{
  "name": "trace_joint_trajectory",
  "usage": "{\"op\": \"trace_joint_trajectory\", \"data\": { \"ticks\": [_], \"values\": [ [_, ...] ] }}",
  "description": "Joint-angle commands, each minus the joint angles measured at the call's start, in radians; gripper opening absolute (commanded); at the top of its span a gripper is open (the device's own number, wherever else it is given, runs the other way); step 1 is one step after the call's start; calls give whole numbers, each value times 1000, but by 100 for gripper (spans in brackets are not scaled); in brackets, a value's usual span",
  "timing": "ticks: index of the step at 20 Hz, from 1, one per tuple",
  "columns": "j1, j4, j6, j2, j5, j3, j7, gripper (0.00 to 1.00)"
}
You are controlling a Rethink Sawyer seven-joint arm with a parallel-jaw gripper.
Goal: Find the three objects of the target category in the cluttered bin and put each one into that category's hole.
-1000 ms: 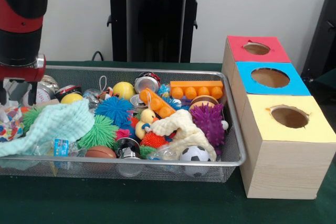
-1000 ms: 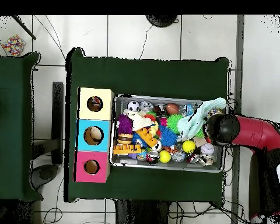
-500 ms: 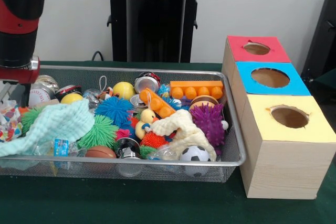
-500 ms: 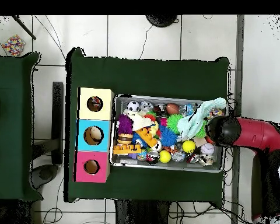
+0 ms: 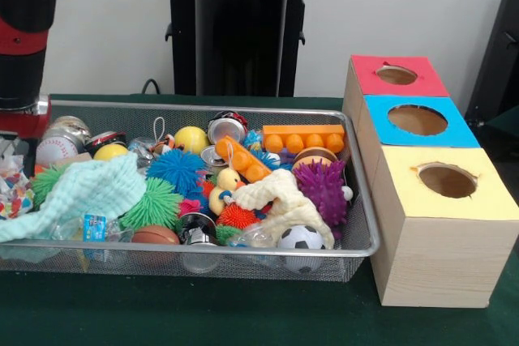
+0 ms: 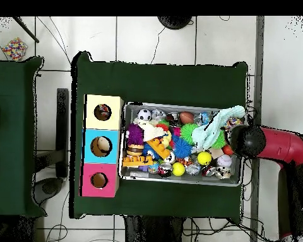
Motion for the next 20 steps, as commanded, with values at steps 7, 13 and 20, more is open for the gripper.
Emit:
{"op": "trace_joint_trajectory", "data": {
  "ticks": [7, 13, 20],
  "values": [
    [-36, 80, -20, 65, 15, 127, -74, 100],
    [-26, 81, -25, 58, 23, 114, -31, 100],
    [-28, 91, -19, 51, 25, 118, -44, 100]
  ]
}}
